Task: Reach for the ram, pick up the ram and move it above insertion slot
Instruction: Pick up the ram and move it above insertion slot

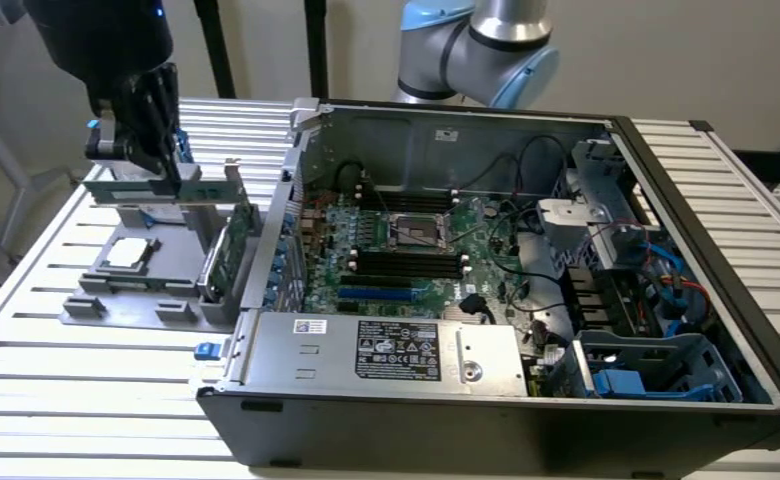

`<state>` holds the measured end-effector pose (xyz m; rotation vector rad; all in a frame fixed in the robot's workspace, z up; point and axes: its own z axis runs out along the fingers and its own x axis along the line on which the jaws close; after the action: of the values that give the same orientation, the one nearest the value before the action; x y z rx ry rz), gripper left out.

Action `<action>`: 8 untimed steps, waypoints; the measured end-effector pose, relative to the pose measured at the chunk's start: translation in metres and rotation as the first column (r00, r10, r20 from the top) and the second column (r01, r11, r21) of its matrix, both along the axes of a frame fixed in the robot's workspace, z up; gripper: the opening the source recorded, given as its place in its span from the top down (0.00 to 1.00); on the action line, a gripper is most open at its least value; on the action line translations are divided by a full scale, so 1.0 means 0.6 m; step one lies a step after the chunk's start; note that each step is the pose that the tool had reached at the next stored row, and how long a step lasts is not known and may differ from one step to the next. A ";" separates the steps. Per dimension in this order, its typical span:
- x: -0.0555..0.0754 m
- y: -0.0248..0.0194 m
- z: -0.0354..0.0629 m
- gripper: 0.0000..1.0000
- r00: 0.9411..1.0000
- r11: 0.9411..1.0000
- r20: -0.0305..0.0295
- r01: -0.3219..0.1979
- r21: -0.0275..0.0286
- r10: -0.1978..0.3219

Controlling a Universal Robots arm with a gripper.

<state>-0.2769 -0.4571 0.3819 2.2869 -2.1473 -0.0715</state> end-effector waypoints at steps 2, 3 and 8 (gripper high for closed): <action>0.015 0.0000 0.002 0.87 1.000 1.000 0.000 -0.001 0.003 0.001; 0.023 -0.0001 0.003 0.87 1.000 1.000 0.000 -0.002 0.004 0.002; 0.061 0.0000 0.007 0.87 1.000 1.000 -0.001 -0.005 0.011 0.005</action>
<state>-0.2405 -0.4571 0.3859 2.2980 -2.1455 -0.0844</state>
